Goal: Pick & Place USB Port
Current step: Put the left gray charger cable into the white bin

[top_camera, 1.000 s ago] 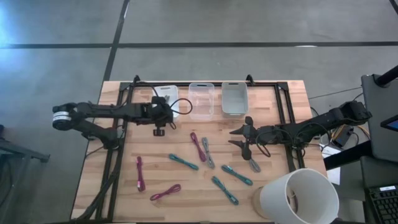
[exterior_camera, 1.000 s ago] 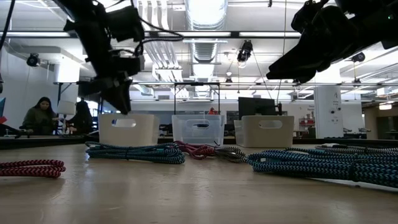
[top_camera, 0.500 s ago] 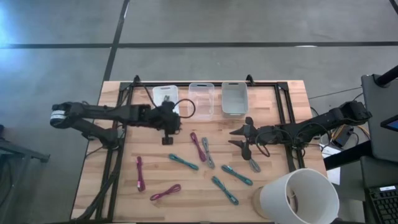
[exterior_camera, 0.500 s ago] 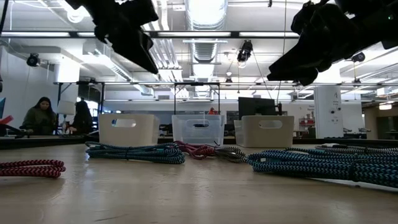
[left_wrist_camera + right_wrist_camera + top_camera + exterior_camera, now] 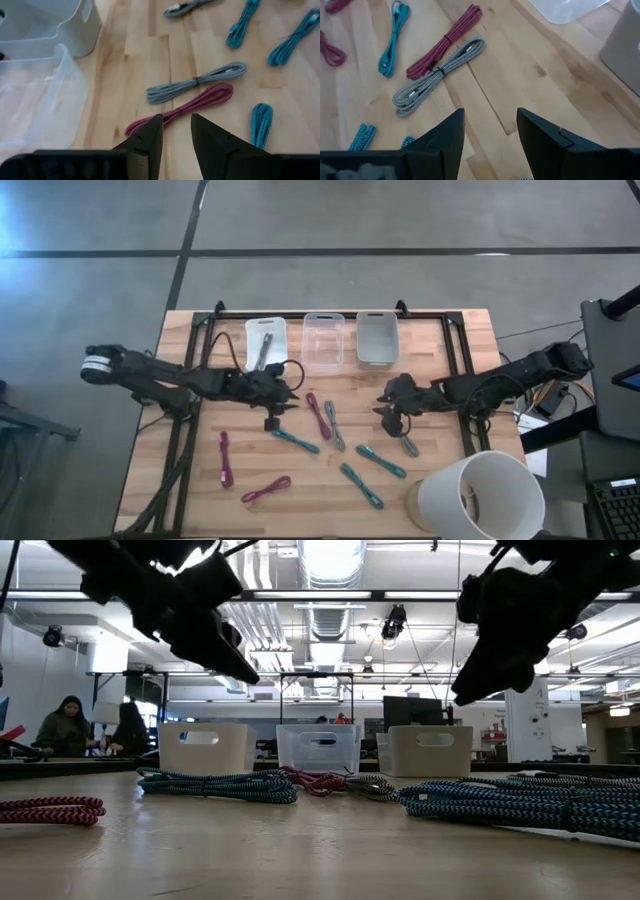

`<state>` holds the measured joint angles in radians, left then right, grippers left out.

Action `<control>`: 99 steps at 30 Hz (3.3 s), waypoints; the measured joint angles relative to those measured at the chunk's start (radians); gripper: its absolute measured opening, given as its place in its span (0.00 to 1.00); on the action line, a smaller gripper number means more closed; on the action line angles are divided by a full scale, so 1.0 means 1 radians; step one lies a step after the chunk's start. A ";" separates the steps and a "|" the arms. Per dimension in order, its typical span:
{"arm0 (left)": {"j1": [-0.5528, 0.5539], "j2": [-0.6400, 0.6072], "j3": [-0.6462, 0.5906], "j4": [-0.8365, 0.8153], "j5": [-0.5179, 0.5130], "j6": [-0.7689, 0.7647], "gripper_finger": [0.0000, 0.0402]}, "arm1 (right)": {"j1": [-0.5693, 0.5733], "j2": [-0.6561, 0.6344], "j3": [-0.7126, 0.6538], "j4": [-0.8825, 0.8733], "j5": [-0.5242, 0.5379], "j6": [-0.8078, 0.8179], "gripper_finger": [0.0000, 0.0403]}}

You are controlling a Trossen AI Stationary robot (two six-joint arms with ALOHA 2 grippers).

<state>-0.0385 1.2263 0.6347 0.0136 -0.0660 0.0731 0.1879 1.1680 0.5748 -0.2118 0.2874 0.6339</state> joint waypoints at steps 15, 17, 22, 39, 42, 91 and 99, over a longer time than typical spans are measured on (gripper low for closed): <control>-0.012 0.155 0.086 0.119 0.126 0.062 0.54 | 0.000 0.178 0.117 0.004 -0.005 -0.058 0.42; -0.013 0.216 0.127 0.115 0.140 0.087 0.54 | 0.000 0.170 0.121 0.005 -0.005 -0.058 0.42; -0.013 0.386 0.262 0.068 0.182 0.191 0.52 | 0.000 0.135 0.118 -0.059 -0.005 -0.057 0.42; -0.012 0.730 0.576 -0.196 0.037 0.322 0.51 | 0.000 0.119 0.109 -0.152 0.001 0.019 0.43; -0.010 0.748 0.579 -0.199 0.027 0.327 0.49 | 0.000 0.117 0.109 -0.152 0.000 0.018 0.43; 0.109 0.001 0.419 -0.948 -0.463 -0.619 0.04 | 0.000 0.117 0.107 -0.144 0.004 0.018 0.43; 0.307 -0.022 0.283 -0.833 -0.398 -0.660 0.06 | 0.000 0.117 0.107 -0.141 0.004 0.018 0.43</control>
<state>0.2690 1.2047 0.9176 -0.8190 -0.4643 -0.5866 0.1875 1.2846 0.6823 -0.3523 0.2916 0.6521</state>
